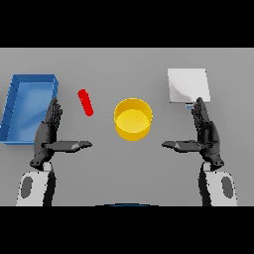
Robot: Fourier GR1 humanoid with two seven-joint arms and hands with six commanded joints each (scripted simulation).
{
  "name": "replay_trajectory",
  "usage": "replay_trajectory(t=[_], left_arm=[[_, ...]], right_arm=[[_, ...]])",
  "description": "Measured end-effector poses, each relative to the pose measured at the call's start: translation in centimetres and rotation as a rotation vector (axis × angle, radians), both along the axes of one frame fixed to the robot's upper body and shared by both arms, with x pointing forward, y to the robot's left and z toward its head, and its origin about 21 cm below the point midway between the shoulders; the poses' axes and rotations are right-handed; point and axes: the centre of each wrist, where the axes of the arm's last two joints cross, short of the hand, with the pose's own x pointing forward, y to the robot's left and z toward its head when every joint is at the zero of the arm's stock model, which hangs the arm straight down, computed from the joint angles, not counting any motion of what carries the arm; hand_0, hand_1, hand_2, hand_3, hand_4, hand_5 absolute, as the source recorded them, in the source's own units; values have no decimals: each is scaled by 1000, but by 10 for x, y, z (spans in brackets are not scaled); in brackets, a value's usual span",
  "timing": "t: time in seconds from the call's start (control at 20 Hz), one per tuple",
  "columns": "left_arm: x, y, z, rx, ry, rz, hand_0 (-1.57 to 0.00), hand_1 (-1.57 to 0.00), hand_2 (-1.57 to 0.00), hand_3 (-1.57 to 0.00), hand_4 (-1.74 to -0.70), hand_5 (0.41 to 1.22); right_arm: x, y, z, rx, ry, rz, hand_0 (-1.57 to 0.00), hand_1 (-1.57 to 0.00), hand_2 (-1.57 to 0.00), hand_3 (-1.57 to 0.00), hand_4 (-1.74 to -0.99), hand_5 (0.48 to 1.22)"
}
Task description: Pick up the red beaker and tilt it to pour out 1 green nut into yellow bowl. Pick up the yellow bowl and place it on the metallic measuring scale.
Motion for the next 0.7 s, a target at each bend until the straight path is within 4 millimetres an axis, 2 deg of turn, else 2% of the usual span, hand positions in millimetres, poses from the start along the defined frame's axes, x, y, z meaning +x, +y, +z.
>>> replay_trajectory(t=[0.3, 0.35, 0.45, 0.55, 0.7], left_arm=[[6, -10, -2, 3, 9, -5, 1, 1, 1, 1, -1204, 652], [1, -9, 4, 81, -22, -29, 1, 1, 1, 1, -1207, 649], [-10, -10, 12, 152, -41, -71, 1, 1, 1, 1, -1218, 654], [-12, -13, 18, 173, -18, -76, 1, 1, 1, 1, -1224, 660], [-15, -12, 22, 186, -24, -96, 1, 1, 1, 1, -1239, 668]], right_arm=[[-2, 12, -2, 5, 5, 3, 1, 1, 1, 1, -1245, 681], [-13, 6, 2, -142, -92, 16, 1, 1, 1, 1, -1242, 678], [-25, 13, 5, -274, -151, 46, 1, 1, 1, 1, -1235, 679], [-27, 12, 9, -325, -145, 36, 1, 1, 1, 1, -1235, 678], [-32, 17, 14, -310, -157, 49, 1, 1, 1, 1, -1250, 681]])
